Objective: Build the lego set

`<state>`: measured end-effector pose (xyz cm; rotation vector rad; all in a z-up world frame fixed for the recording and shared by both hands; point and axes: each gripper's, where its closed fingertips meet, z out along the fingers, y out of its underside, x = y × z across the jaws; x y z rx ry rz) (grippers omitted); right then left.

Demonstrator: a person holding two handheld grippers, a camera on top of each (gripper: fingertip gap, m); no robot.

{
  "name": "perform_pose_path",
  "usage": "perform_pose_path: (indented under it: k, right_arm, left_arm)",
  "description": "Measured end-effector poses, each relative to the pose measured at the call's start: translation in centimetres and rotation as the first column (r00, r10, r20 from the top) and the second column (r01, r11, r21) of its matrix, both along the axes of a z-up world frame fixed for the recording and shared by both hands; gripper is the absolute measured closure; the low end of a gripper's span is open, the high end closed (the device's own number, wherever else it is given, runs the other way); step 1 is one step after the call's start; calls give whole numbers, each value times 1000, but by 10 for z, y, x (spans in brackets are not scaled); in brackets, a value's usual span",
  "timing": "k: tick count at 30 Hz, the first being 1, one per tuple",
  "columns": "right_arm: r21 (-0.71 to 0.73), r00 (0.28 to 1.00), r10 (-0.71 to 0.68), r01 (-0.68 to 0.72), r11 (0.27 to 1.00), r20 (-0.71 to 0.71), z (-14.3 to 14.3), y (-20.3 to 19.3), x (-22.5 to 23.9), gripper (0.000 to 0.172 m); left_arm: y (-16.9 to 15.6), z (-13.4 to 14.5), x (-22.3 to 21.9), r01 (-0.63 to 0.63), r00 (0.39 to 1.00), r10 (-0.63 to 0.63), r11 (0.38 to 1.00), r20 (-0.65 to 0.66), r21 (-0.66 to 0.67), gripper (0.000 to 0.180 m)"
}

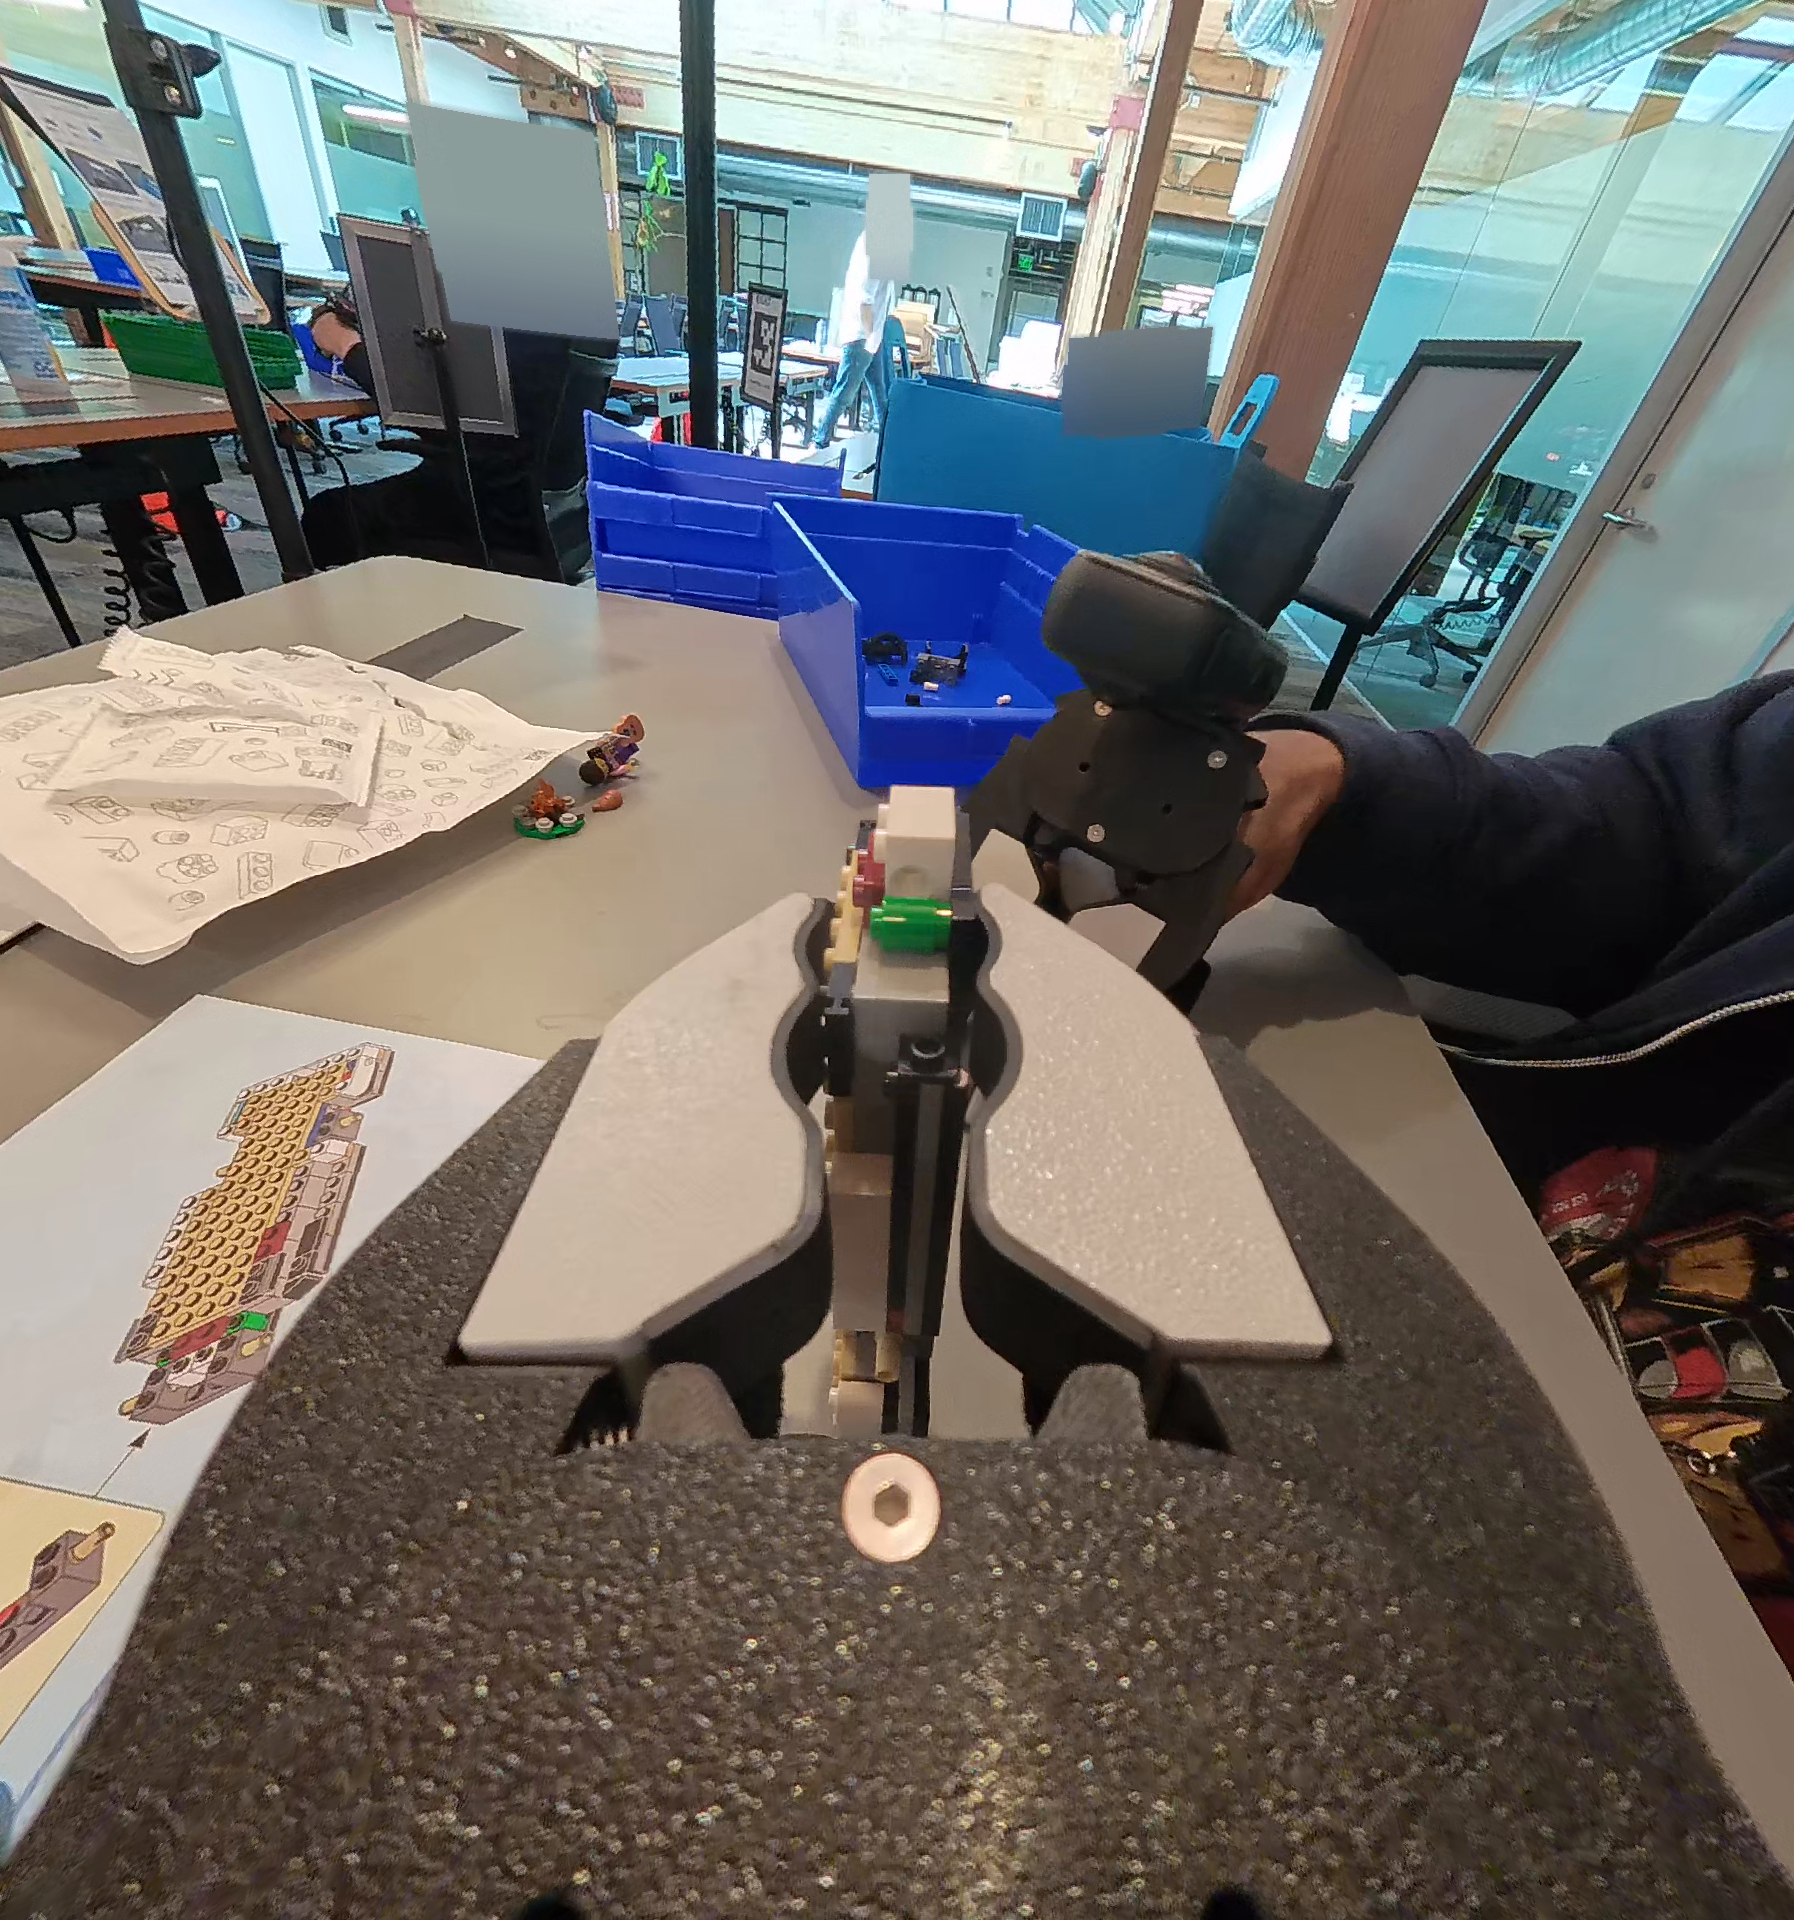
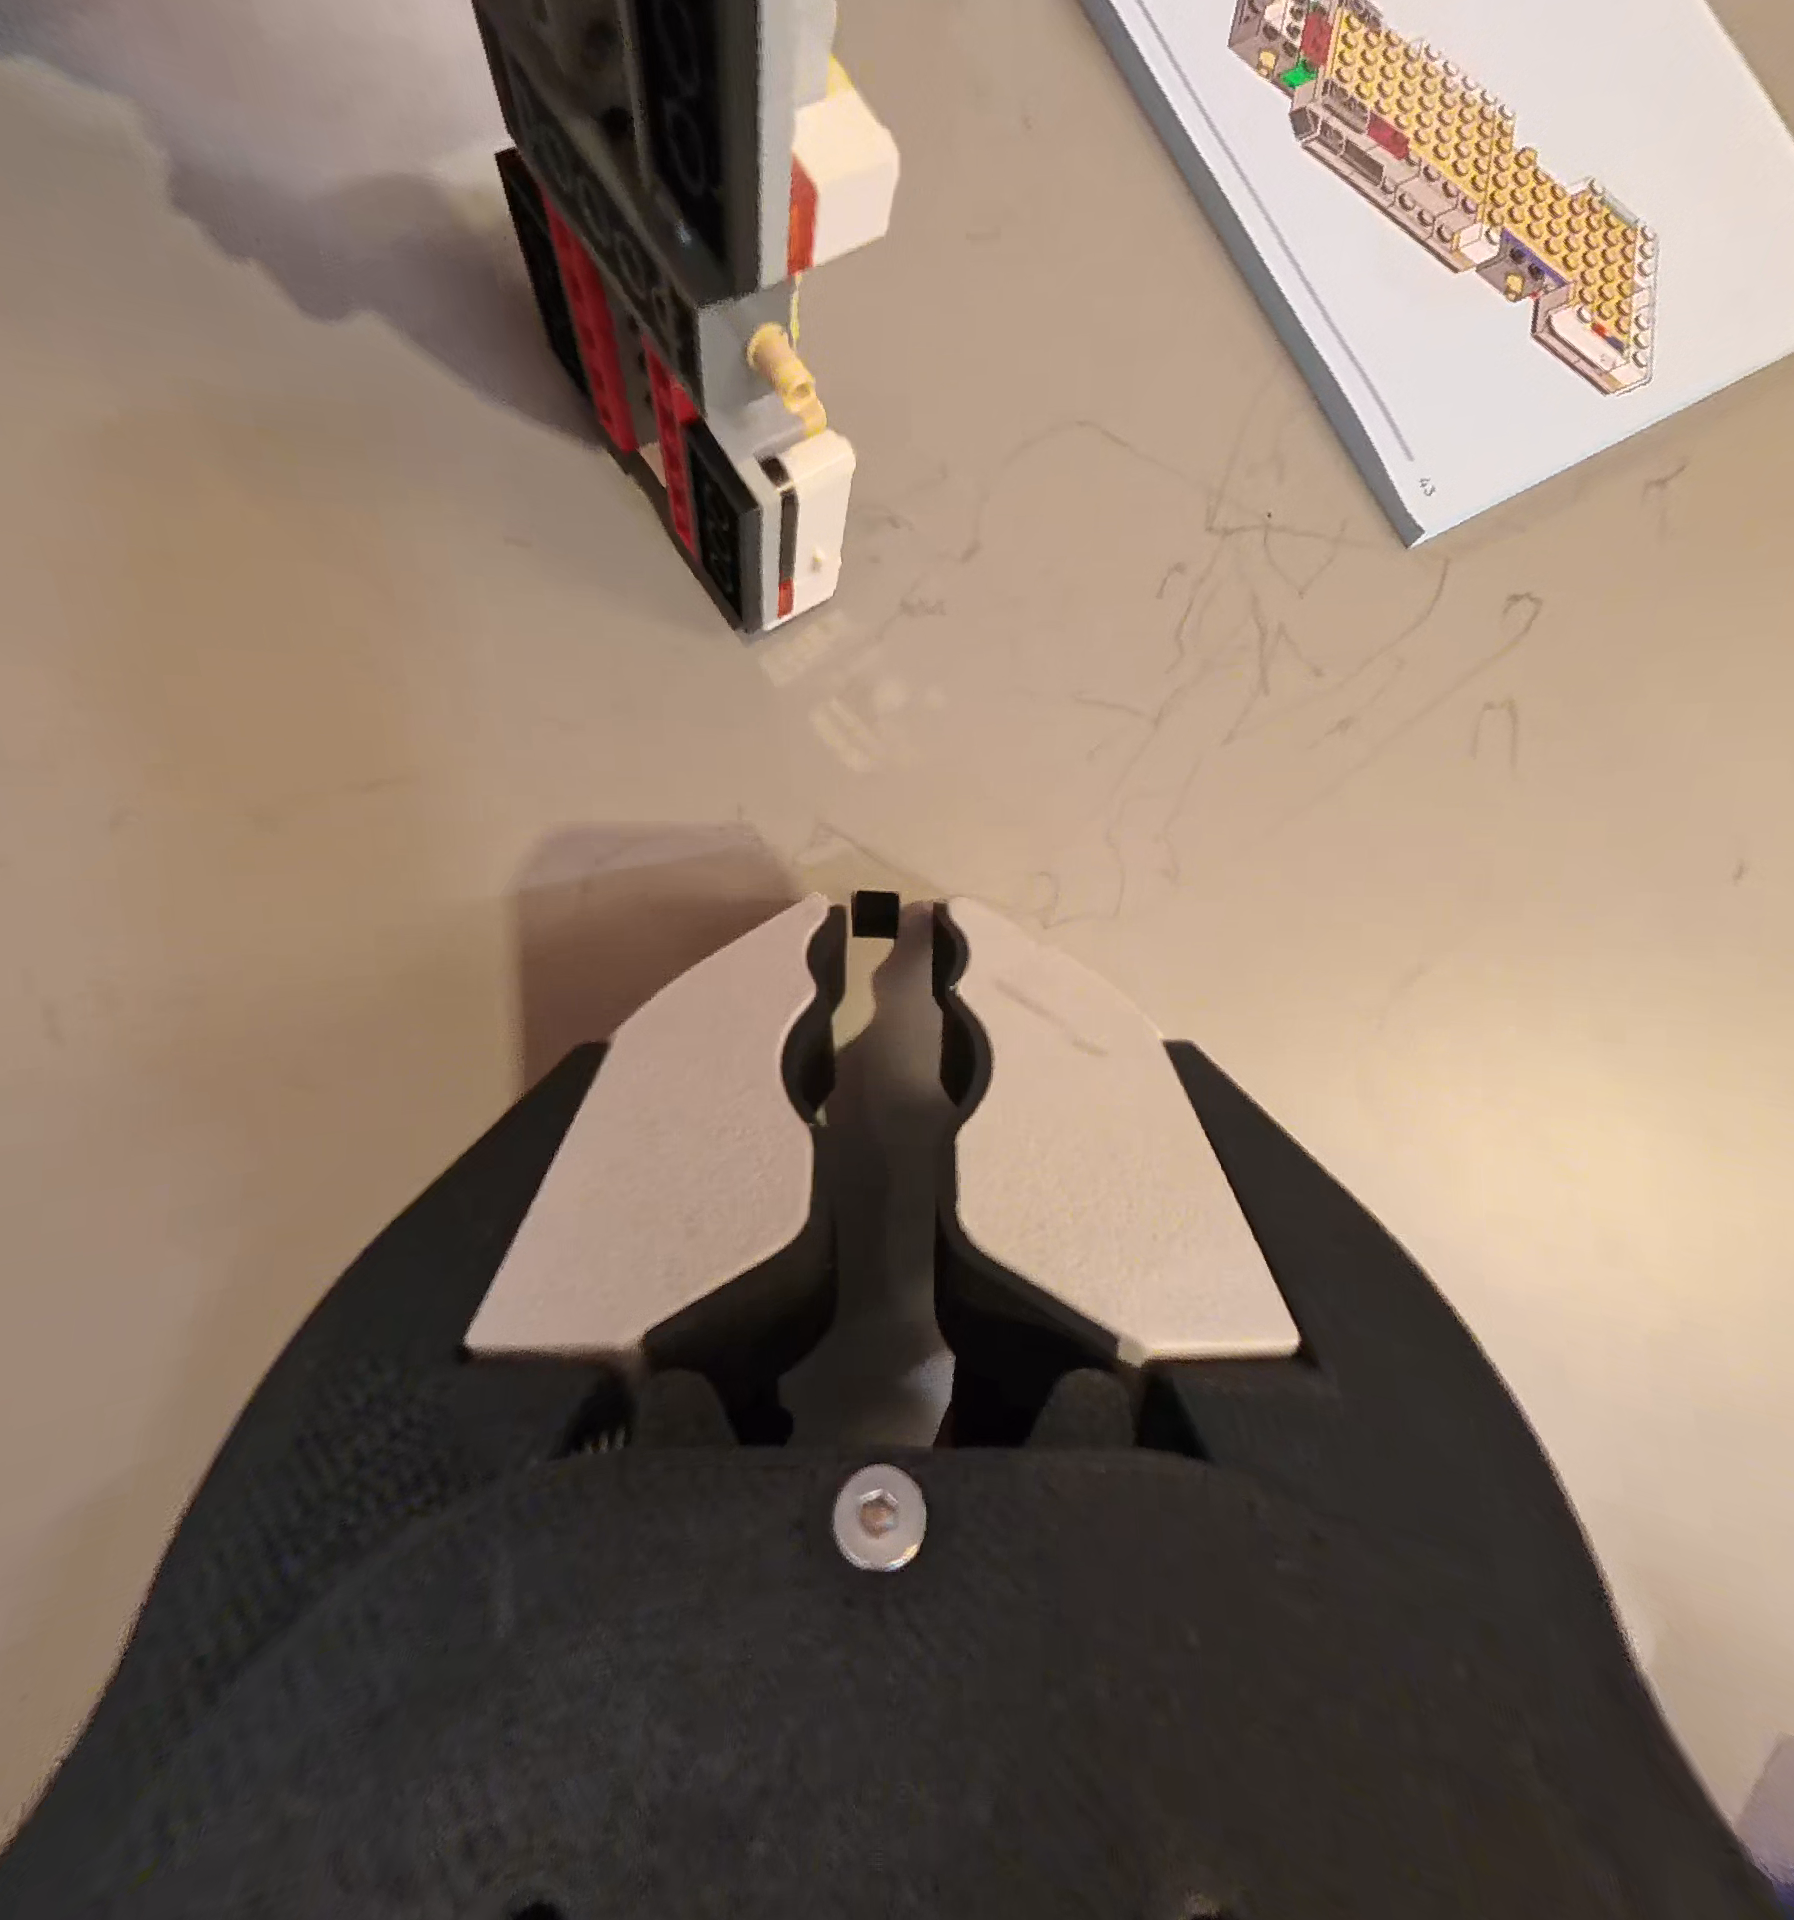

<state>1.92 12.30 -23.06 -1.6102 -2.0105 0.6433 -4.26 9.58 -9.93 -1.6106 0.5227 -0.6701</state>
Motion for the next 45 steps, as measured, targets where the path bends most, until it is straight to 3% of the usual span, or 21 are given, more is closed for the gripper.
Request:
perform_pose_path:
  k: [2,11,19,23,45]
  right_arm:
    - [-9,1000,16,-16,1000,5,-1,-1,-1,164]
    - [-119,995,45,-55,991,-90,22,-4,-4,164]
    - [-59,923,152,-184,981,-354,125,-22,-21,164]
    - [-2,898,214,-232,973,-385,152,-32,-31,164]
    - [22,907,264,-272,962,-328,147,-40,-43,164]
  left_arm:
    - [0,0,1,9,1000,-9,1000,7,-1,157]
    - [-2,-1,2,45,998,-45,999,41,4,157]
    - [-8,6,7,86,994,-89,995,59,47,157]
    - [-10,8,9,98,993,-102,993,64,59,157]
    - [-13,9,13,115,992,-118,991,53,70,157]
